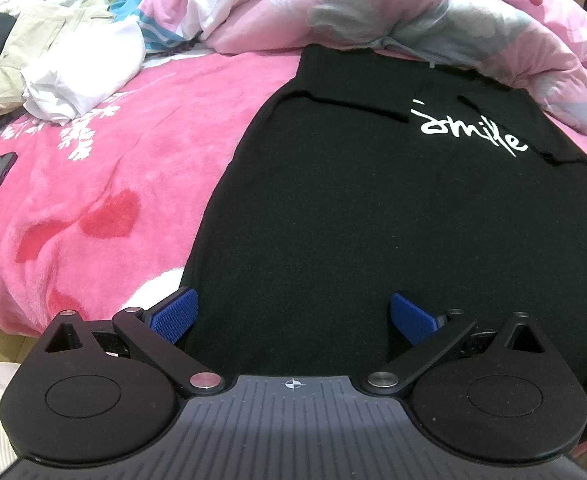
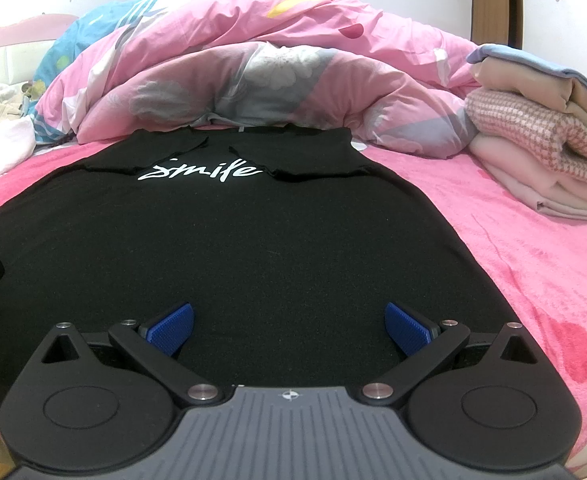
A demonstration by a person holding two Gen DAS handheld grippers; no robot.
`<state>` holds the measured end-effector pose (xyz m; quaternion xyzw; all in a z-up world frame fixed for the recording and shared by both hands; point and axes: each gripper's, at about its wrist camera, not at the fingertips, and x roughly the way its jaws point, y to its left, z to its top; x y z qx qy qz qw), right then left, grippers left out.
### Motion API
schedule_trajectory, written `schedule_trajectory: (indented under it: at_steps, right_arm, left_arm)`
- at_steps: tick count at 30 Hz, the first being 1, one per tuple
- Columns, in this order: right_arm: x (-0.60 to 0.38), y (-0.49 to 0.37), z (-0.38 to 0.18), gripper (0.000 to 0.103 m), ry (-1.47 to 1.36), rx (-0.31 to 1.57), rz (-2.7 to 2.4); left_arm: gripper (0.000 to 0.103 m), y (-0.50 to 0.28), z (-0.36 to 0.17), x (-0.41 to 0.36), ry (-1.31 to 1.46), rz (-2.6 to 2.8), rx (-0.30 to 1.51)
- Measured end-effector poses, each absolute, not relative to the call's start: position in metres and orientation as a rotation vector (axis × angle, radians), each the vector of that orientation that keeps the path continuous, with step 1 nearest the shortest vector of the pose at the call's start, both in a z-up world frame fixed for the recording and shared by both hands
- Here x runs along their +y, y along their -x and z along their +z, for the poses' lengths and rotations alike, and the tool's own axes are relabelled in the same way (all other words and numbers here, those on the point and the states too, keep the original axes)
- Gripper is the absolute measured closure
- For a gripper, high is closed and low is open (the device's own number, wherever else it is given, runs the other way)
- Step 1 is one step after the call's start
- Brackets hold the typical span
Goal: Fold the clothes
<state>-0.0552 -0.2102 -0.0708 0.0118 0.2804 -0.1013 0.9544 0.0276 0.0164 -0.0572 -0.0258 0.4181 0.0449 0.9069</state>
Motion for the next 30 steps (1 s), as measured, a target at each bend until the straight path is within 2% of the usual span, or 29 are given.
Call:
schedule_trajectory:
  at_steps: [17,30]
  right_arm:
    - [-0.208,0.053,-0.070,0.000,-0.016,0.579,-0.215]
    - [-0.208,0.052,-0.070,0.000,-0.014,0.589,-0.221]
  left_arm:
    - [0.000,-0.028,-0.058,0.017,0.057,0.091,0.860]
    - [0.000,-0.013,-0.060,0.022,0.058,0.047,0.750]
